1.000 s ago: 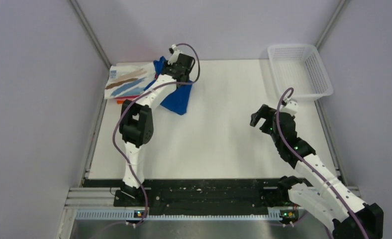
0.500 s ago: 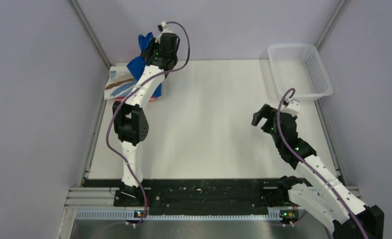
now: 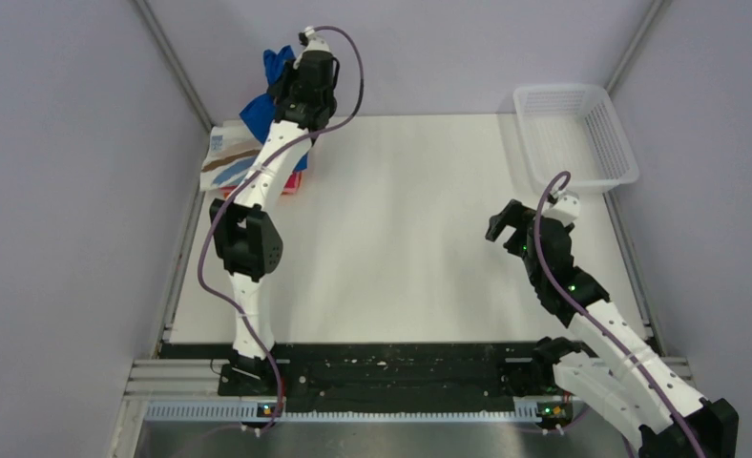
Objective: Fold and stack the t-shirts
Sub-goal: Put the neatly folded tshirt into the corner of the board with the left arm
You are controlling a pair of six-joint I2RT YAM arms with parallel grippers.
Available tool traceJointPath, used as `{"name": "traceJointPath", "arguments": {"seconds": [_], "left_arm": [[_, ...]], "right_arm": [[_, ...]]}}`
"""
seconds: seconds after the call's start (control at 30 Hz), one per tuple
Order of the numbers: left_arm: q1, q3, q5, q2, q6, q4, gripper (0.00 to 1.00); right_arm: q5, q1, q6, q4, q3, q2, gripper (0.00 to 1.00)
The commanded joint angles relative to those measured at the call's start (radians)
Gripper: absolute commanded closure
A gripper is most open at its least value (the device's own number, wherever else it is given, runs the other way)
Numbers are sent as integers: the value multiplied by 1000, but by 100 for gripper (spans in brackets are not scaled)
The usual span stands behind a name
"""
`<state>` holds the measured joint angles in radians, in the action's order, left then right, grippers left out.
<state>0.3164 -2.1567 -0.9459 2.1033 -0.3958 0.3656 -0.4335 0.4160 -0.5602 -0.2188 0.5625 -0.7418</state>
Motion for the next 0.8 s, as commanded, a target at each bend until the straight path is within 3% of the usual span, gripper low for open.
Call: {"name": "traceJointPath", "arguments": {"seconds": [0.0,0.5,0.77], "left_arm": [[-14,-49,-14,-73,-5,-66,100],[-169,79,56,16,78,-68,100],[-247,65,117,112,101,-61,100]], "right_arm": [[-25,-6,5,7,1,9,2],[-52,-6,6,-13,9,-46,2],[-65,-6,4,-32,23,-95,2]]}}
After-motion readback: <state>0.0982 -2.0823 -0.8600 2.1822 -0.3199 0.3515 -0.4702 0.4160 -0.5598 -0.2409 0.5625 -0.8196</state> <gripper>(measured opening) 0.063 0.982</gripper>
